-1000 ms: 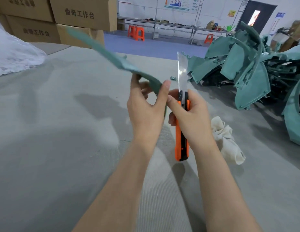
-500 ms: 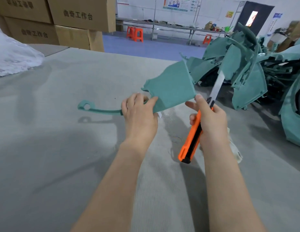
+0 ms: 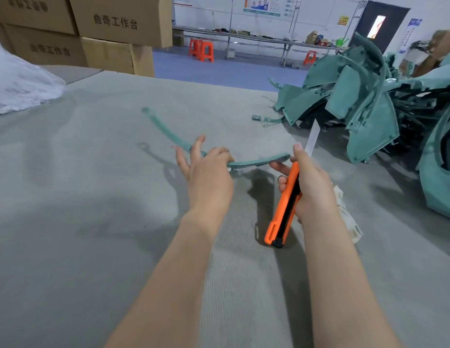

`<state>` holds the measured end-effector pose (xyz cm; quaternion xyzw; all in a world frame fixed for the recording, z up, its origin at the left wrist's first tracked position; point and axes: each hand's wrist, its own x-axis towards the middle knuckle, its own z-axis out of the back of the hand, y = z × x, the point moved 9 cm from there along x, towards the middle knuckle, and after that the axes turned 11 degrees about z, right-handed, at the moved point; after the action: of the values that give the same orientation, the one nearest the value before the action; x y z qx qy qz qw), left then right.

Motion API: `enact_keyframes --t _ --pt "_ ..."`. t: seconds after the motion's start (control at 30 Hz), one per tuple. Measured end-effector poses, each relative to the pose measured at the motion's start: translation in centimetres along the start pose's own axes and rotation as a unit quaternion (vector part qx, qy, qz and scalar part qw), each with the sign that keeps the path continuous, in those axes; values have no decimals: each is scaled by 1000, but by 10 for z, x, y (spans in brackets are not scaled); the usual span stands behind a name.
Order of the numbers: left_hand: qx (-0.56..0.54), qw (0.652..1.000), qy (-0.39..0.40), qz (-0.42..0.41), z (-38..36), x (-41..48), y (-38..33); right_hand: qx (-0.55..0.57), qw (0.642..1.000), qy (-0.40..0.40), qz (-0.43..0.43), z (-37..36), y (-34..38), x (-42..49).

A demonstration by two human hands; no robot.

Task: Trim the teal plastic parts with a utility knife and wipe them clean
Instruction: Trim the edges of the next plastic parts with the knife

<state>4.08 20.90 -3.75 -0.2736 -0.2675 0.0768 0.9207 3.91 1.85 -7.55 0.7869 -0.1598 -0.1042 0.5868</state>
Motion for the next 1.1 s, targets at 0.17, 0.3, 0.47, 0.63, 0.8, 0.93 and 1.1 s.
enact_keyframes --t 0.17,0.3,0.47,0.63,0.8,0.93,1.1 --pt "-46 999 -1 -19 5 1 -4 22 998 27 -54 -6 -12 -1" --pt "-81 996 -31 0 11 0 -1 29 998 35 -48 -13 -14 -2" --pt "-206 969 -110 76 28 -2 13 75 997 0 -9 -15 -9 -2" --pt "-582 754 123 278 -19 0 27 106 994 -11 1 -17 -7 -4" --pt "-614 720 129 295 -21 0 30 92 996 0 15 -19 -3 -6" --pt "-596 737 117 297 -21 0 34 69 997 9 29 -22 0 -7" --pt "-575 753 146 285 -28 0 31 61 997 0 44 -22 2 -8"
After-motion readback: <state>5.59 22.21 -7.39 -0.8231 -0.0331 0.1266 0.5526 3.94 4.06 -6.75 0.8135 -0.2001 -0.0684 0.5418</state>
